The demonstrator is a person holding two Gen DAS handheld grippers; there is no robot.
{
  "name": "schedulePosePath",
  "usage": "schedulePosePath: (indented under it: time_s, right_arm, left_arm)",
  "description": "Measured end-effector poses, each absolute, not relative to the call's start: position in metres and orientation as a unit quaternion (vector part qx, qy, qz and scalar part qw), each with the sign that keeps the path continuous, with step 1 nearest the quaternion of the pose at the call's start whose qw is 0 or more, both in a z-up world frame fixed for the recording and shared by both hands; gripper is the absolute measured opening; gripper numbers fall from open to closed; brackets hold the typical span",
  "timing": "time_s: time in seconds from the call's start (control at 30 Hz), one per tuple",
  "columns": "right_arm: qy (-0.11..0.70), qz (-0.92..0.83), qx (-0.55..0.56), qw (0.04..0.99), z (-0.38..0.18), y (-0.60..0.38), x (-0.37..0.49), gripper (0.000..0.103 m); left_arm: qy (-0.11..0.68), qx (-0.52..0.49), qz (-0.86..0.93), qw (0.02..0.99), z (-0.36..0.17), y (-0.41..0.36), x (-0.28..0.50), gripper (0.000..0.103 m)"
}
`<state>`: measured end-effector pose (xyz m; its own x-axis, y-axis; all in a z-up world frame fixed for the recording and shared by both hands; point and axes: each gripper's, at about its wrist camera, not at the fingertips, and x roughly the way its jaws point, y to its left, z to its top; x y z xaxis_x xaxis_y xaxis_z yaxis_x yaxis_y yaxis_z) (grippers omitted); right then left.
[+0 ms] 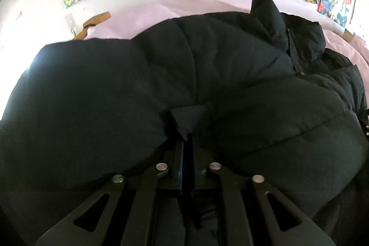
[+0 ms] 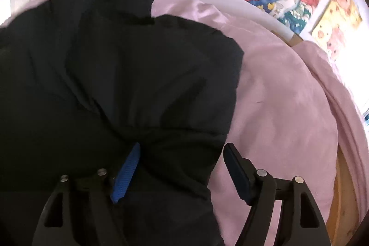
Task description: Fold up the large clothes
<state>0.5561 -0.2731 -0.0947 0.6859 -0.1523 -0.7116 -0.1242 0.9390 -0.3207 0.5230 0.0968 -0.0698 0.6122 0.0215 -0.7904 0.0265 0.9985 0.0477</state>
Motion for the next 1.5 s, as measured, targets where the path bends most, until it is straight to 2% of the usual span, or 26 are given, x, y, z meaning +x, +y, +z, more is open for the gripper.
schedulePosePath:
  time_s: [0.1,0.2,0.27,0.3,0.37,0.43,0.7,0.83,1.0,1.27,1.5]
  right_arm:
    - [0.389,-0.019,-0.192,0.901,-0.098,-0.269,0.552,0.075]
    - [0.379,-0.017,-0.192,0.905,-0.093,-0.268,0.548,0.077]
    - [0.369,-0.009,-0.191,0.909,-0.085,-0.267,0.545,0.077]
    - [0.365,-0.004,-0.191,0.911,-0.08,-0.266,0.545,0.077]
    - [0.354,0.009,-0.186,0.917,-0.068,-0.257,0.541,0.081]
    - [0.341,0.031,-0.184,0.922,-0.053,-0.244,0.535,0.084]
    - [0.295,0.162,-0.183,0.924,-0.001,-0.15,0.5,0.087]
    - [0.298,0.218,-0.218,0.904,0.012,-0.096,0.482,0.088]
    - [0.305,0.25,-0.269,0.879,0.018,-0.033,0.469,0.088]
    - [0.325,0.229,-0.239,0.886,-0.012,0.013,0.493,0.088]
    - [0.331,0.229,-0.231,0.886,-0.05,0.042,0.513,0.088]
  left_arm:
    - [0.436,-0.02,-0.024,0.9,-0.061,0.112,0.52,0.009]
    - [0.439,-0.046,-0.035,0.897,-0.051,0.122,0.513,0.017]
    - [0.434,-0.048,-0.039,0.899,-0.041,0.125,0.503,0.034]
    - [0.425,-0.048,-0.044,0.903,-0.032,0.125,0.494,0.04]
    - [0.403,-0.05,-0.047,0.913,-0.018,0.127,0.475,0.066]
    - [0.38,-0.052,-0.04,0.923,-0.004,0.132,0.455,0.082]
    - [0.35,-0.148,0.016,0.925,0.016,0.2,0.365,0.084]
    - [0.352,-0.21,0.061,0.91,0.01,0.25,0.305,0.089]
    - [0.344,-0.294,0.09,0.887,-0.004,0.296,0.251,0.089]
    - [0.252,-0.404,0.114,0.872,-0.014,0.328,0.22,0.089]
    - [0.208,-0.484,0.178,0.831,-0.031,0.355,0.213,0.089]
